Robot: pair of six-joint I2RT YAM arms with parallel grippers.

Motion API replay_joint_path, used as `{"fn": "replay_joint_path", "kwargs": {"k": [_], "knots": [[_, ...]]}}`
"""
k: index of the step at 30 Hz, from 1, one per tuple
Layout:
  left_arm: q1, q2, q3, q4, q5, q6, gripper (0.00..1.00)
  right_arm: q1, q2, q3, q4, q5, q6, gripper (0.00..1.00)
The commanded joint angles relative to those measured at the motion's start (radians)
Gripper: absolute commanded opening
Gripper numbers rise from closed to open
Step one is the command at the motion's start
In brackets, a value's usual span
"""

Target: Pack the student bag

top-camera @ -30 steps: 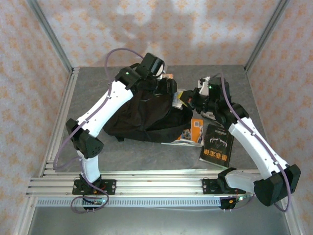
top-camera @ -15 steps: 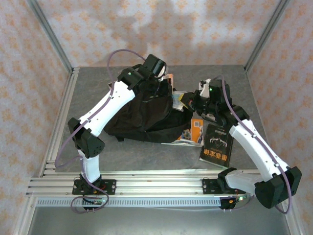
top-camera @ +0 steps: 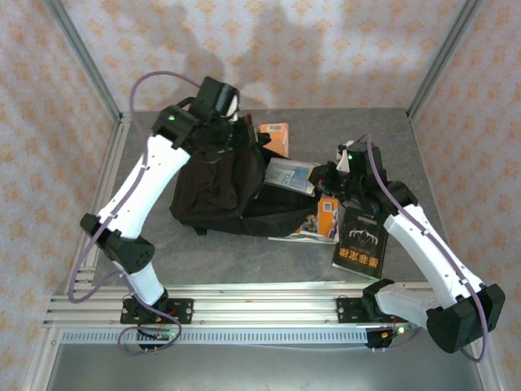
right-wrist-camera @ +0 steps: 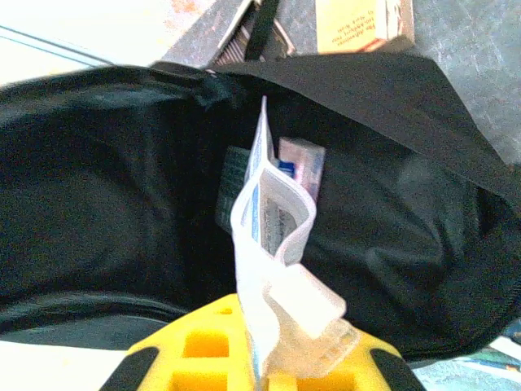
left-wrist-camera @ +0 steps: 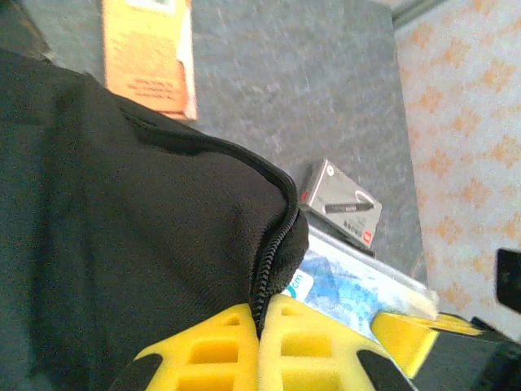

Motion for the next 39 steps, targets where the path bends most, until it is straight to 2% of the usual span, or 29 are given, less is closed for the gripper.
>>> {"fn": "replay_joint_path", "kwargs": {"k": [1, 4, 8, 14, 23, 24, 25, 26, 27, 29, 32, 34, 39], "knots": [[0.023, -0.064, 0.005, -0.010, -0.007, 0.009, 0.00, 0.002, -0.012, -0.048, 0.103, -0.092, -0.018, 0.00], [0.041, -0.070, 0.014, -0.022, 0.011, 0.021, 0.00, 0.006, 0.055, -0.056, 0.197, -0.245, 0.003, 0.00], [0.049, -0.057, 0.045, -0.047, 0.030, 0.040, 0.00, 0.038, 0.133, -0.019, 0.253, -0.276, -0.007, 0.00], [0.054, -0.043, 0.068, -0.058, 0.043, 0.047, 0.00, 0.079, 0.216, 0.035, 0.323, -0.240, 0.039, 0.00], [0.068, -0.031, 0.081, -0.057, 0.043, 0.043, 0.00, 0.242, 0.471, 0.078, 0.452, 0.017, 0.142, 0.00], [0.073, -0.030, 0.081, -0.058, 0.042, 0.044, 0.00, 0.255, 0.498, 0.086, 0.457, 0.034, 0.147, 0.04], [0.079, -0.032, 0.078, -0.058, 0.043, 0.042, 0.00, 0.267, 0.531, 0.098, 0.461, 0.041, 0.146, 0.16], [0.083, -0.034, 0.076, -0.055, 0.042, 0.041, 0.00, 0.277, 0.561, 0.118, 0.441, 0.045, 0.142, 0.34], [0.085, -0.034, 0.073, -0.053, 0.043, 0.043, 0.00, 0.281, 0.584, 0.133, 0.426, 0.034, 0.136, 0.46], [0.093, -0.036, 0.064, -0.052, 0.042, 0.044, 0.00, 0.282, 0.596, 0.160, 0.391, 0.019, 0.112, 0.61], [0.100, -0.048, 0.033, -0.048, 0.028, 0.045, 0.00, 0.283, 0.515, 0.156, 0.315, 0.105, 0.036, 0.74], [0.107, -0.061, -0.001, -0.036, 0.023, 0.040, 0.00, 0.283, 0.465, 0.172, 0.228, 0.168, -0.022, 0.79], [0.108, -0.088, -0.096, 0.018, 0.029, 0.021, 0.00, 0.283, 0.388, 0.193, 0.052, 0.250, -0.112, 0.81]]}}
